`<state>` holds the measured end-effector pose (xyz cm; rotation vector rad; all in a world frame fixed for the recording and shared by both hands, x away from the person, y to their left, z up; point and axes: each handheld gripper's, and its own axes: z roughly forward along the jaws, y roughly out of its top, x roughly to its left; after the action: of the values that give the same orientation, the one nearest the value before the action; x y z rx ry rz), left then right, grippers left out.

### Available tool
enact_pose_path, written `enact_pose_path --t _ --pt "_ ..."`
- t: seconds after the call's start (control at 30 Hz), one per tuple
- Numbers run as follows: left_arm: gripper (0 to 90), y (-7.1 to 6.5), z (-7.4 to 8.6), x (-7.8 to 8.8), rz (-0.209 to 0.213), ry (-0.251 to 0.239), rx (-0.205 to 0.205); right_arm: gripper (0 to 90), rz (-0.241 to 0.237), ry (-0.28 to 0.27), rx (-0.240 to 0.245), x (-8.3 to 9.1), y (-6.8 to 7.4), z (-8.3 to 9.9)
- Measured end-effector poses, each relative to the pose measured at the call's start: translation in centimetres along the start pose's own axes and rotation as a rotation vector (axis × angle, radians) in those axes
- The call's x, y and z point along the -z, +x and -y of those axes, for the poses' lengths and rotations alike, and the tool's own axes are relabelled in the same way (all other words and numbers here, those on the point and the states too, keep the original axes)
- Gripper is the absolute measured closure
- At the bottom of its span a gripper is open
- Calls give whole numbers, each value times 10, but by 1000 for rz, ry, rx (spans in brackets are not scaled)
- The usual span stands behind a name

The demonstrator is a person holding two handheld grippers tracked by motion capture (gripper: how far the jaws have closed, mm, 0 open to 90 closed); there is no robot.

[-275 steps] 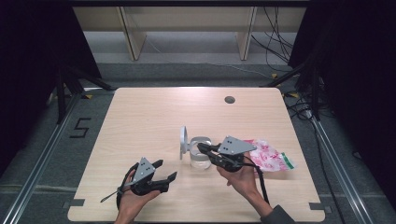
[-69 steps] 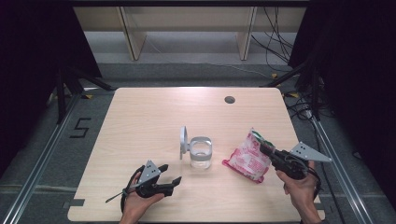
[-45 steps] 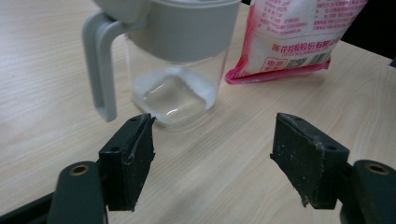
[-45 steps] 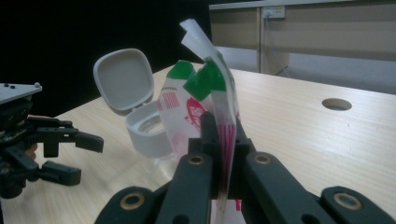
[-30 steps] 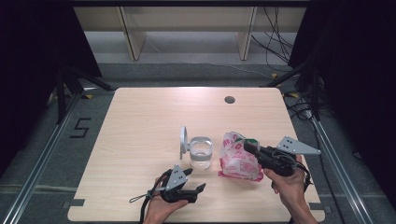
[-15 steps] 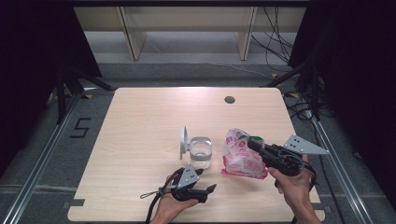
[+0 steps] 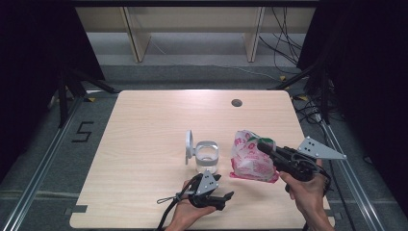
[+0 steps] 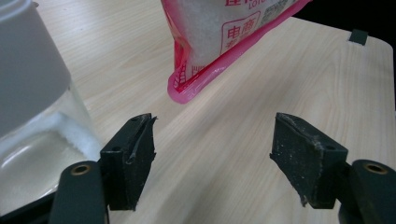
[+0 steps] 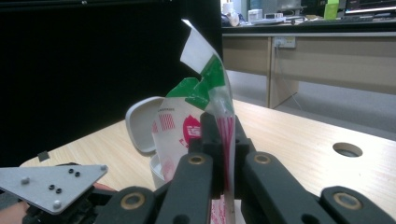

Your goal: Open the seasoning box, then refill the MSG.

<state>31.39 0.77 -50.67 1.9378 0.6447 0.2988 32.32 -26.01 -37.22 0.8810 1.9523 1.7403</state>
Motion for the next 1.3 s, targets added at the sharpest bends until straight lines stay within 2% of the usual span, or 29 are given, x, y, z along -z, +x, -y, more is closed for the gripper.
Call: enact_pose_path --t 0.13,0.17,0.23,0.27,0.3,0.33,0.37,0.4,0.43,0.47,0.5,0.53,0.57,0.6,0.67,0.7,0.73,0.77,0.83,0.87,0.93,0.97,1.03,1.07,1.1,1.13,1.23,1.27,1.3 --pt "293 -1 -3 -7 3 -3 0 900 -11 22 11 -2 2 -3" --pt "293 0 -3 -9 -6 3 -4 900 -13 14 -3 -3 3 -4" --pt "289 -1 -5 -15 -23 5 -8 900 -25 31 17 -4 3 -7" --pt "289 -1 -5 -15 -23 5 -8 900 -21 4 31 -6 2 -8" --pt "288 -1 -6 -19 -17 -8 -8 900 -29 19 -5 -5 5 -9" --pt "288 -1 -6 -19 -17 -8 -8 900 -29 19 -5 -5 5 -9" --pt "288 0 -7 -23 -13 -14 8 900 -29 17 27 -6 4 -13" --pt "289 0 -7 -23 -13 -14 8 900 -29 17 27 -6 4 -13" --pt "289 0 -7 -25 -31 -15 17 900 -39 18 17 -7 6 -14" --pt "296 3 -9 -27 -54 -7 -1 900 -27 30 21 -6 8 -18" --pt "302 3 -9 -28 -48 -21 9 900 -43 22 31 -8 7 -20" --pt "312 2 -10 -28 -59 -28 11 900 -20 13 45 -8 7 -21" --pt "332 3 -10 -28 -69 -38 11 900 -35 28 25 -8 9 -23" --pt "344 4 -11 -28 -78 -43 12 900 -38 18 53 -9 7 -24" --pt "404 4 -12 -28 -72 -67 14 900 -42 26 42 -10 9 -26" --pt "418 4 -12 -28 -72 -67 14 900 -42 24 61 -11 9 -27" --pt "419 4 -13 -27 -102 -51 -14 900 -50 27 39 -11 10 -27" --pt "439 4 -12 -27 -96 -63 -15 900 -56 26 20 -11 11 -27" --pt "479 3 -12 -28 -106 -84 -9 900 -63 25 31 -11 10 -27" --pt "515 2 -13 -30 -96 -89 -21 900 -61 27 15 -12 11 -28" --pt "541 0 -13 -31 -108 -84 -34 900 -63 30 32 -13 10 -28" --pt "575 0 -13 -32 -128 -65 -65 900 -63 30 50 -15 12 -28" --pt "624 -1 -12 -34 -138 -55 -71 900 -50 43 55 -17 14 -29" --pt "652 -2 -12 -34 -141 -54 -67 900 -67 50 41 -18 15 -29" --pt "682 -2 -12 -35 -144 -58 -61 900 -58 48 69 -20 14 -30" --pt "712 -2 -12 -35 -146 -65 -57 900 -47 59 61 -20 14 -31" --pt "727 -3 -13 -36 -155 -76 -48 900 -55 63 66 -23 13 -34" --pt "728 -3 -15 -37 -152 -86 -26 900 -31 62 86 -24 12 -36" --pt "728 -3 -16 -37 -154 -85 -27 900 -37 64 88 -25 12 -38"
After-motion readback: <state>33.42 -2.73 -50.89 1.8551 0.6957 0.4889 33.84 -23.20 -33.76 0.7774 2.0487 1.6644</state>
